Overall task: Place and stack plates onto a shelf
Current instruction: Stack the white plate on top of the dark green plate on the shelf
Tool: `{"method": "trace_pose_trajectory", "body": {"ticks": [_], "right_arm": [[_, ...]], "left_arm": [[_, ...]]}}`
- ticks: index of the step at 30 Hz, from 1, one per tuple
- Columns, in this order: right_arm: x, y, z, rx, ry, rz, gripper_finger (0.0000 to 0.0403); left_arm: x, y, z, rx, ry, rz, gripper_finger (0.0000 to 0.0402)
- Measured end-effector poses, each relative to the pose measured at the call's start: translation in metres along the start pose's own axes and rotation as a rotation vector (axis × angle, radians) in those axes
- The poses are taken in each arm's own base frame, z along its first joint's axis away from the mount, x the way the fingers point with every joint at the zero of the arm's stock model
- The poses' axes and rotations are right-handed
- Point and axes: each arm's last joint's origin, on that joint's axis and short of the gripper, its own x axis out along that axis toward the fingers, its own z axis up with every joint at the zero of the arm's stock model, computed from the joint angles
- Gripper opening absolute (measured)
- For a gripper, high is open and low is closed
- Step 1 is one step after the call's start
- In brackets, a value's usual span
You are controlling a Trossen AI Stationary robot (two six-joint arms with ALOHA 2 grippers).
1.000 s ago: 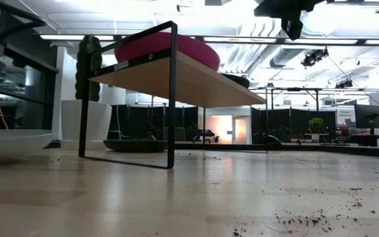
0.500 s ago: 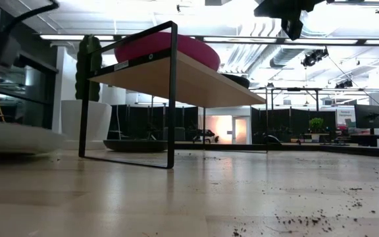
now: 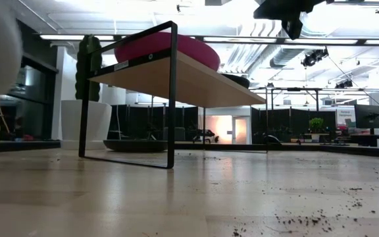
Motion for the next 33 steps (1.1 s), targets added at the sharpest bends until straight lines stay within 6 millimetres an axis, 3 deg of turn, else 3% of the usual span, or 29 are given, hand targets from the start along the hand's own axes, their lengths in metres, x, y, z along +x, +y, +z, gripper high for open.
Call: {"method": "trace_pose_trajectory", "body": {"ticks": [10,13,16,19,25,33], "right_arm": [[0.0,0.0,0.0,-0.011,-0.001,-0.003,0.0],[0.0,0.0,0.0,-0.009,-0.001,-0.003,0.0],[0.0,0.0,0.0,-0.008,-0.001,-0.003,0.0],[0.0,0.0,0.0,-0.007,-0.004,-0.001,0.0],[0.0,0.001,0.001,0.011,-0.014,0.008,0.0],[0.0,0.003,0.007,0.015,-0.067,0.031,0.0]], "left_arm": [[-0.108,-0.017,0.001,-0.045,-0.454,-0.26,0.0001],[-0.13,-0.023,0.008,-0.022,-0.617,-0.289,0.0001],[-0.139,-0.028,0.02,0.017,-0.688,-0.257,0.0001],[-0.139,-0.033,0.042,0.097,-0.722,-0.179,0.0001],[-0.135,-0.036,0.106,0.249,-0.759,0.047,0.0001],[-0.157,-0.016,0.188,0.505,-0.803,0.372,0.0001]]}}
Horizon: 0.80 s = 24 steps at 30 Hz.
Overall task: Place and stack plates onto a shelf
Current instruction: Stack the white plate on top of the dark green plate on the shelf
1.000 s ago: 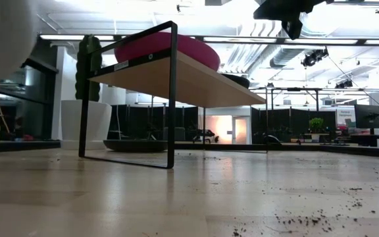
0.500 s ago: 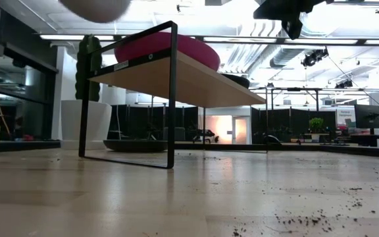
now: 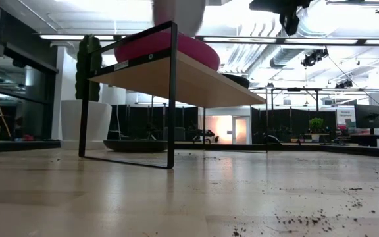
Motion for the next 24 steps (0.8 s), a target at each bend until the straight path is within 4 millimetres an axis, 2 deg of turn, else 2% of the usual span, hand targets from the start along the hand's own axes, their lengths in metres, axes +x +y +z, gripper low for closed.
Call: {"method": "trace_pose_trajectory", "body": {"ticks": [4,11,17,24], "right_arm": [[0.0,0.001,0.003,0.005,-0.03,0.012,0.0],[-0.005,0.006,0.016,0.013,-0.161,0.065,0.0],[-0.022,0.009,0.03,0.006,-0.288,0.111,0.0],[-0.035,0.009,0.035,-0.032,-0.333,0.119,0.0]], "left_arm": [[0.029,0.019,0.005,0.224,0.071,0.061,0.0001],[0.085,0.036,-0.005,0.554,0.308,0.254,0.0001],[0.121,0.038,-0.013,0.639,0.396,0.217,0.0001],[0.156,0.039,-0.025,0.688,0.481,0.188,0.0001]]}}
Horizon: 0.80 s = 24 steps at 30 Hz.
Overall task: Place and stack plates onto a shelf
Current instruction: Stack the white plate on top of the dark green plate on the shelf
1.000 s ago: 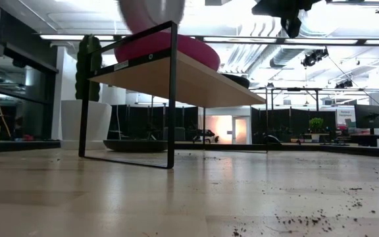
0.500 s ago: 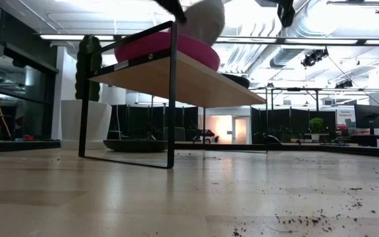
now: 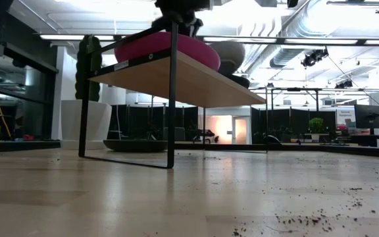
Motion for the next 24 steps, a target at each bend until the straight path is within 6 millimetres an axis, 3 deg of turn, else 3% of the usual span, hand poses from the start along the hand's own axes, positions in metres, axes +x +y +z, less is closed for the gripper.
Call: {"method": "trace_pose_trajectory", "body": {"ticks": [5,24], "right_arm": [[0.001,0.0,-0.001,-0.001,0.002,-0.009,0.0],[0.002,-0.001,-0.002,-0.016,0.008,-0.023,0.0]], "left_arm": [[0.011,-0.003,0.003,0.01,0.038,0.019,0.0001],[0.014,0.002,0.008,-0.033,-0.011,0.053,0.0016]]}}
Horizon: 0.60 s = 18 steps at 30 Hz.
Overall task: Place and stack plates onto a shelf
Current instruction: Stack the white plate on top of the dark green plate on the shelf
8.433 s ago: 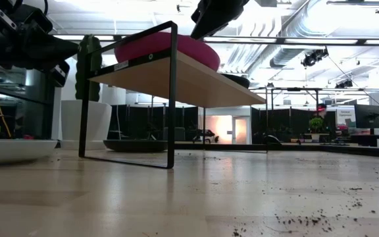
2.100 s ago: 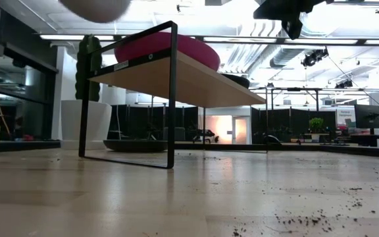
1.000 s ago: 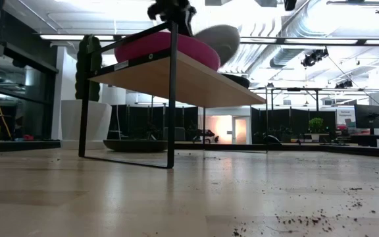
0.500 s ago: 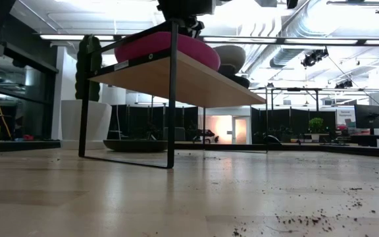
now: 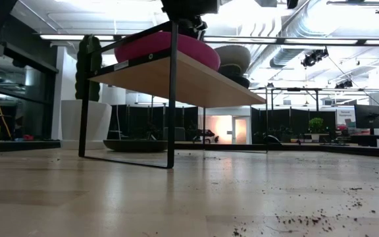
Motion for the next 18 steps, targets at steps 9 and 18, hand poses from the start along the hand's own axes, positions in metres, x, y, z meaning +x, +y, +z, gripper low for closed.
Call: {"method": "trace_pose_trajectory", "body": {"ticks": [9,18], "right_arm": [[0.0,-0.0002,0.0007,-0.012,-0.01,-0.012,0.0],[0.0,-0.0005,0.0008,-0.029,-0.013,-0.021,0.0]], "left_arm": [[0.0012,0.0001,0.0004,-0.004,0.005,0.01,0.0043],[-0.002,0.0007,-0.0003,-0.031,0.016,0.033,0.0111]]}}
